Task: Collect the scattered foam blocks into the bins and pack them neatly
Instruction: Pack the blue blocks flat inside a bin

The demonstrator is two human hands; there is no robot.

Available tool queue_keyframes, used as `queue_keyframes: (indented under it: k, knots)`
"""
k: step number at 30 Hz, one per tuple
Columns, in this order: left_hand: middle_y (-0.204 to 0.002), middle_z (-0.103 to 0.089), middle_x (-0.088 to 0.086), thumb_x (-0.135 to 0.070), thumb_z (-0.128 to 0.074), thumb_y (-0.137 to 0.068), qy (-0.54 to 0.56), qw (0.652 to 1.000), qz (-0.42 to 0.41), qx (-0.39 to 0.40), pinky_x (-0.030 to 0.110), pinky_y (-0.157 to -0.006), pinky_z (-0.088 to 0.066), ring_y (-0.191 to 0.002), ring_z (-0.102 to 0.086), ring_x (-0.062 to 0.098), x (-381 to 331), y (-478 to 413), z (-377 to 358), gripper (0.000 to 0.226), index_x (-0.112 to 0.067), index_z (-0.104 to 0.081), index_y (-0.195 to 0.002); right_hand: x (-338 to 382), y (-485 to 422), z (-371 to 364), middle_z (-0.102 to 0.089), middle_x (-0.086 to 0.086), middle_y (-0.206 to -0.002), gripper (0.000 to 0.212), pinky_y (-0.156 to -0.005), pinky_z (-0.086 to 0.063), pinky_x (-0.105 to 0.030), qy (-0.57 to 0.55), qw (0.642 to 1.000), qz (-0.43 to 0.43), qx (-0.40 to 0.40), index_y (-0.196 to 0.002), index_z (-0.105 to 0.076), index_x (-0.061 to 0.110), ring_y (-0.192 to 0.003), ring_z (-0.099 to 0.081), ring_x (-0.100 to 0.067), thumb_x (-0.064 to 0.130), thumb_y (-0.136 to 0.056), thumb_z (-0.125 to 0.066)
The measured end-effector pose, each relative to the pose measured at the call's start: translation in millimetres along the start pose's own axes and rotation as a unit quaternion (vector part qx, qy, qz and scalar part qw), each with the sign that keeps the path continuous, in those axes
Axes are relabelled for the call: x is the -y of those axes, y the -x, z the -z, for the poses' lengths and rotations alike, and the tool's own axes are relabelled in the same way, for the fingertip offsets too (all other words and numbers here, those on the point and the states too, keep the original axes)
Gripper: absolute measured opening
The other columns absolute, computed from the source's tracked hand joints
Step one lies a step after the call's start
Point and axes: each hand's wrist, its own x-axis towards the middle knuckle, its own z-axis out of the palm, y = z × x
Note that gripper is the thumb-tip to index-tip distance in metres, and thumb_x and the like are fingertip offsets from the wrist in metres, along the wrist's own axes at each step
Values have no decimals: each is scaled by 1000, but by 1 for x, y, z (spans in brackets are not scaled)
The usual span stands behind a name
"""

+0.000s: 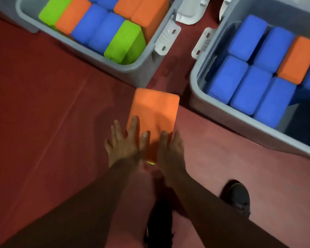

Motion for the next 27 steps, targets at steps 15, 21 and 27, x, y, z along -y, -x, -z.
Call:
queue_keyframes:
  k: [15,21,27]
  knots:
    - [-139,-38,30,-60,-38,-95,97,954,-219,-181,52,-100,-46,-116,-50,46,-29,25,35,74,-26,-27,-159,19,38,42,-44,14,-152,60,-111,-45,-47,-204,973,105,-18,-152,-23,49,-136,-49,-7,64,-98,-46]
    - [-163,-9,16,-76,-28,-88,128,942,-290,-110,49,-114,-36,-148,-26,38,-151,39,65,82,-40,-13,-160,51,25,146,-43,14,-152,68,-118,-36,-46,-214,949,143,-185,-155,-35,39,-143,-40,-6,70,-95,-44]
    - [-165,2,-15,-91,-10,-67,148,943,-293,58,49,-114,-34,-151,-22,24,-304,80,53,105,-43,-9,-159,47,17,281,-47,25,-138,63,-117,-38,-37,-173,917,131,-333,-150,-48,33,-133,-45,5,63,-95,-37]
